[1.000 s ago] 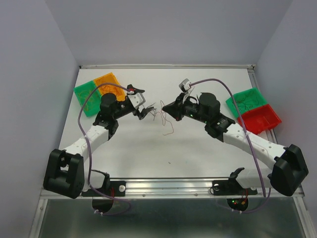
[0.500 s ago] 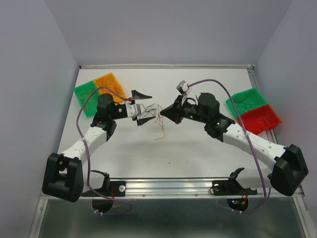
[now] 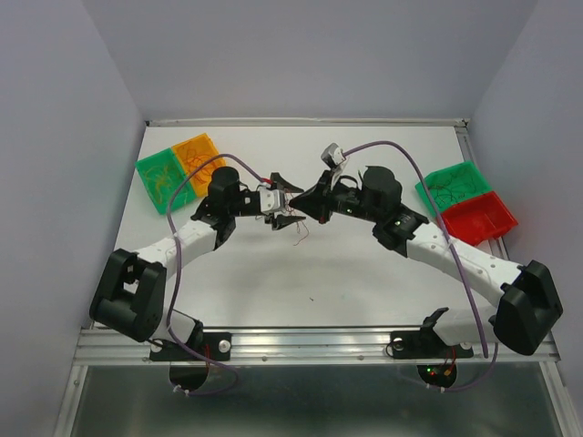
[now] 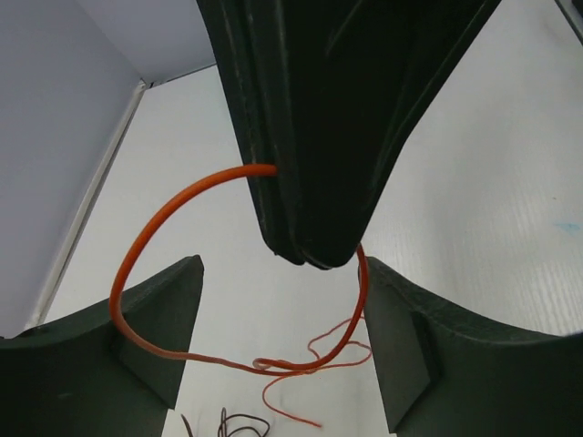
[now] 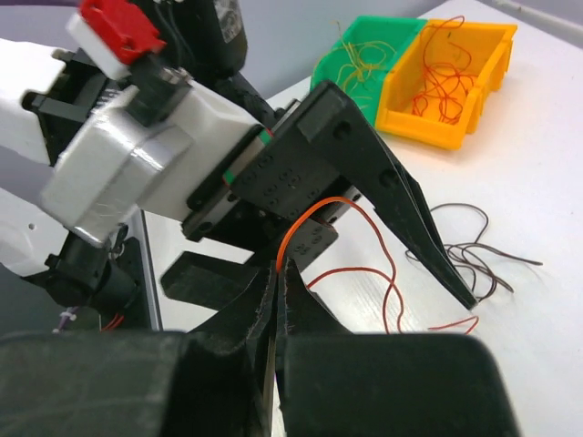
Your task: Untangle the cables
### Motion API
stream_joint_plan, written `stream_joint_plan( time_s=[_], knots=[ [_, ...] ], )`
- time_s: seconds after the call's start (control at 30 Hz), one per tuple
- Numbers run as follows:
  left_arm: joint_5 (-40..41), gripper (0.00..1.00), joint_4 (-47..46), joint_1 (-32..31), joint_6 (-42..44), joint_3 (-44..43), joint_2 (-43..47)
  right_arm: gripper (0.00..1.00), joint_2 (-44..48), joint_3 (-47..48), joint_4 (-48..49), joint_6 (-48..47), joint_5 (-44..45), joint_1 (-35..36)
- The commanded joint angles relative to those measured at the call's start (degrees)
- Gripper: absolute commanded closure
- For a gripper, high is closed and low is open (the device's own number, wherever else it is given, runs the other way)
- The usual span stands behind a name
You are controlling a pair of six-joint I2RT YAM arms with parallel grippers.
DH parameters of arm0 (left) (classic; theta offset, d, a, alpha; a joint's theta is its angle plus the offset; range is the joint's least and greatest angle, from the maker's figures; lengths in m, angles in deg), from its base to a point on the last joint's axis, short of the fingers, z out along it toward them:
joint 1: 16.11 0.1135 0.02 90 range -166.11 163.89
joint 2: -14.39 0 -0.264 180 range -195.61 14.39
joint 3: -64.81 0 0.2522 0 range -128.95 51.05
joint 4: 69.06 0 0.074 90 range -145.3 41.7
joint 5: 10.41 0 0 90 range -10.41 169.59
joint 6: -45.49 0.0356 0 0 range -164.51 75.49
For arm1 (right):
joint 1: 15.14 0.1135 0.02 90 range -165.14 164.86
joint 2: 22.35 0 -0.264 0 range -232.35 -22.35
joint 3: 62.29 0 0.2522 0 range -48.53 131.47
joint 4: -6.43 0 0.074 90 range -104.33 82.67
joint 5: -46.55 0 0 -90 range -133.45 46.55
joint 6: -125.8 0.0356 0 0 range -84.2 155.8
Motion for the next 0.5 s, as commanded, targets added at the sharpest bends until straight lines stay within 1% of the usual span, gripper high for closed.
stream_joint_plan(
  time_s=[0.0, 0.1, 0.4, 0.43, 0.47],
  knots=[
    [1.46, 0.29, -1.28, -0.41, -0.47, -4.02, -1.70, 0.99, 1.74, 2.33, 6.27, 0.52, 0.82, 0.54],
    [3.56, 0.29, -2.67, -0.41, -0.30, -3.23, -2.67, 0.99, 3.24, 1.89, 6.71, 0.43, 2.23, 0.54],
    [3.31, 0.29, -3.30, -0.49, 0.32, -2.17, -4.61, 0.99, 6.84, 1.09, 6.97, -0.01, 4.61, 0.54],
    [3.31, 0.29, -3.38, -0.41, 0.32, -2.09, -4.87, 1.00, 7.28, 1.01, 6.89, -0.09, 4.61, 0.54],
    [3.31, 0.32, -3.30, -0.49, 0.67, -2.17, -4.96, 0.99, 7.46, 1.01, 6.97, -0.09, 4.69, 0.54]
  ],
)
